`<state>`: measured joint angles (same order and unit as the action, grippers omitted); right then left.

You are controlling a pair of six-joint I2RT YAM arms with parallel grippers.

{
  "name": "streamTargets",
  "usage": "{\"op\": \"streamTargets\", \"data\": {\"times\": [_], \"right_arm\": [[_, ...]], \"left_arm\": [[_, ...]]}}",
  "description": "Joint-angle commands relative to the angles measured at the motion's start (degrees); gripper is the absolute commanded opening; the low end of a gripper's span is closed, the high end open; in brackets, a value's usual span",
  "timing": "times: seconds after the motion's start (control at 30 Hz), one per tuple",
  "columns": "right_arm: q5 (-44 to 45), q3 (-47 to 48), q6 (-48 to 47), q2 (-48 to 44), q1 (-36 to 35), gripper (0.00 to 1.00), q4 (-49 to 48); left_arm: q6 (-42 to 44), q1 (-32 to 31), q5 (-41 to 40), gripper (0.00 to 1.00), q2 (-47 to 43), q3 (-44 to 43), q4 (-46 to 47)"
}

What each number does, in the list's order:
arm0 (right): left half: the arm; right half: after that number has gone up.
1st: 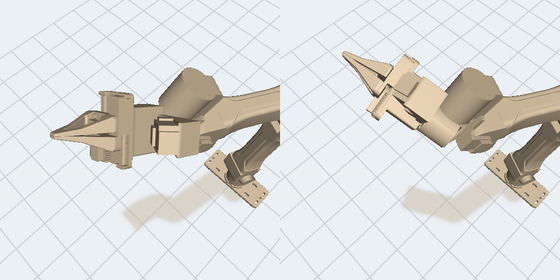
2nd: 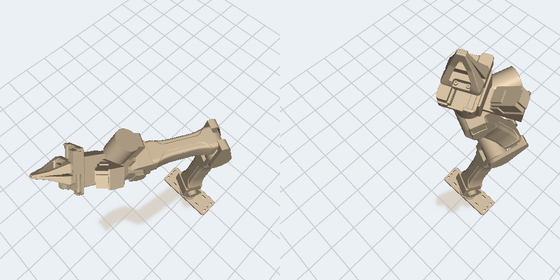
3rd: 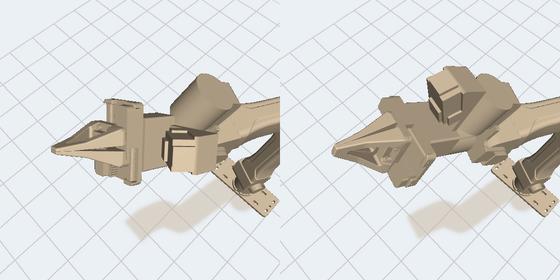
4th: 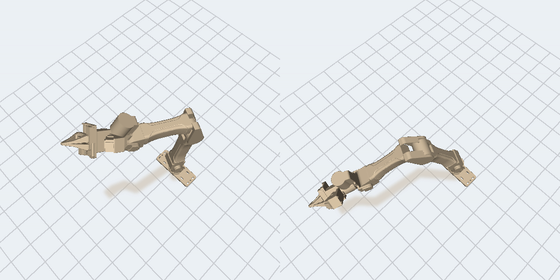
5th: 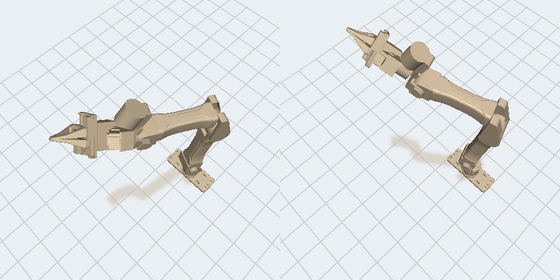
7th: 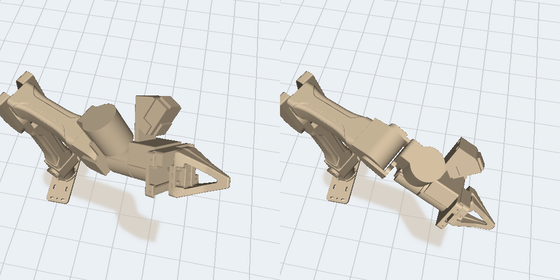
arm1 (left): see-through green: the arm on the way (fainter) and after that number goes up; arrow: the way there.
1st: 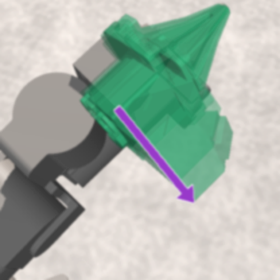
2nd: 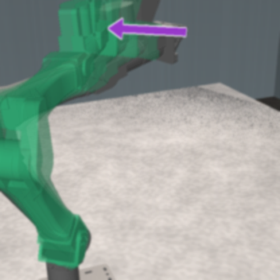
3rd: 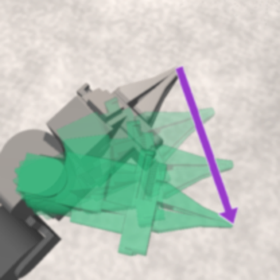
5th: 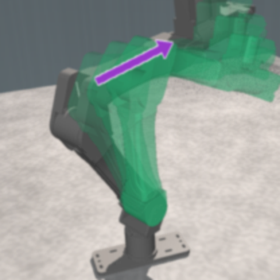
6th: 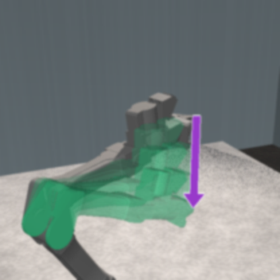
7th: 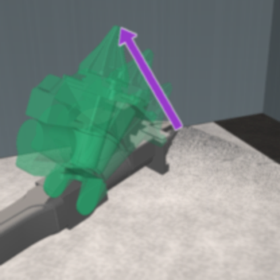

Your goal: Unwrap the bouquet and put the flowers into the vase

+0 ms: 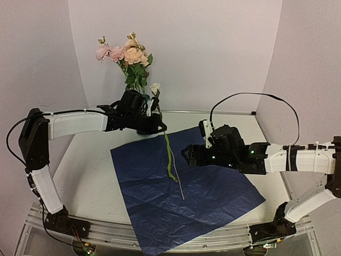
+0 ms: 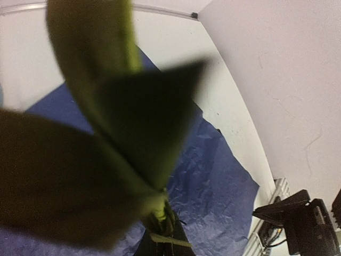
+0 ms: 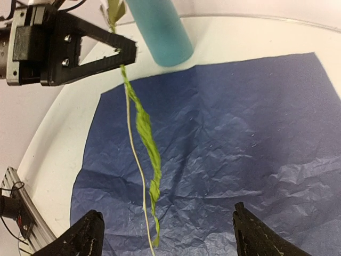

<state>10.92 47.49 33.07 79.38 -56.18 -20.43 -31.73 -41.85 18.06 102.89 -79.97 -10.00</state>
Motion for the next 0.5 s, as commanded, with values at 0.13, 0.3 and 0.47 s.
{"op": "streamTargets", "data": {"times": [0.13, 0.3, 0.47], "right_arm": [[6.57, -2.65, 0.78, -5.34, -0.13, 0.84, -0.78], [6.85, -3.28, 0.82, -6.05, -0.15, 0.84, -1.28], [6.93, -3.41, 0.62, -6.33, -0.15, 0.84, -1.46]], "left_arm": [[12.51, 0.17, -21.61, 0.00, -9.19, -6.45, -4.24], [22.08, 0.19, -34.44, 0.00, -10.97, -11.89, -3.93], [33.17, 0.43, -42.89, 0.00, -11.02, -16.43, 1.81]]}}
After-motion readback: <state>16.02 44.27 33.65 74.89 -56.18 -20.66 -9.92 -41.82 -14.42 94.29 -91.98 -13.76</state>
